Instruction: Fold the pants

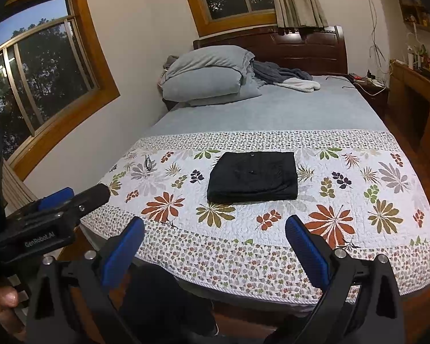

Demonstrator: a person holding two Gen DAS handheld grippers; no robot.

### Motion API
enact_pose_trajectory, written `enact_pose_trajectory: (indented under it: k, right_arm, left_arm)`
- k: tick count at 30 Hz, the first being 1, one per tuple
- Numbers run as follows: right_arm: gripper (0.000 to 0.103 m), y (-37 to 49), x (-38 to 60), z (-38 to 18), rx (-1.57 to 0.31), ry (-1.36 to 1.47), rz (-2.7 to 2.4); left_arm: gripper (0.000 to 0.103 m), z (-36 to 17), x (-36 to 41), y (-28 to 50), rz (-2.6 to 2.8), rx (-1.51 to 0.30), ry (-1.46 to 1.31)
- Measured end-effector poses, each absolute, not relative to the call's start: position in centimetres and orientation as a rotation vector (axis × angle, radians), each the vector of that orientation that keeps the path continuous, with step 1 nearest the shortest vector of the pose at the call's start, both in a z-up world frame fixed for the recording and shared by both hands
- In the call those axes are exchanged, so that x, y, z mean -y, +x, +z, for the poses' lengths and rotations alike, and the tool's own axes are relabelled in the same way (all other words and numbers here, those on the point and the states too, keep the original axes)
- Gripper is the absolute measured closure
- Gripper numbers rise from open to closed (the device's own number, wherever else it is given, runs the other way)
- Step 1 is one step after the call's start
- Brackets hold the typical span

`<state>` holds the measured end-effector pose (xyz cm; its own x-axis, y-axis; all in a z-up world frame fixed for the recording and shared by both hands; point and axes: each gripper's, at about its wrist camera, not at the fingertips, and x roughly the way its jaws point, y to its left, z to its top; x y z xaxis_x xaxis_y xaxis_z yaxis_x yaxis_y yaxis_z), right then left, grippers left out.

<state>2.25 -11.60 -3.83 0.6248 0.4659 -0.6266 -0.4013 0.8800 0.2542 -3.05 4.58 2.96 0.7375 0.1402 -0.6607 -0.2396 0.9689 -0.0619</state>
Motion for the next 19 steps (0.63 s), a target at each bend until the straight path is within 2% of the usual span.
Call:
enact_pose_trajectory:
  k: [19]
  right_arm:
    - [0.004, 2.21, 11.58, -3.80, -0.746, 0.091, 0.499]
  left_arm:
    - [0.003, 3.40, -4.90, -3.71, 0.228, -0.690, -0.160]
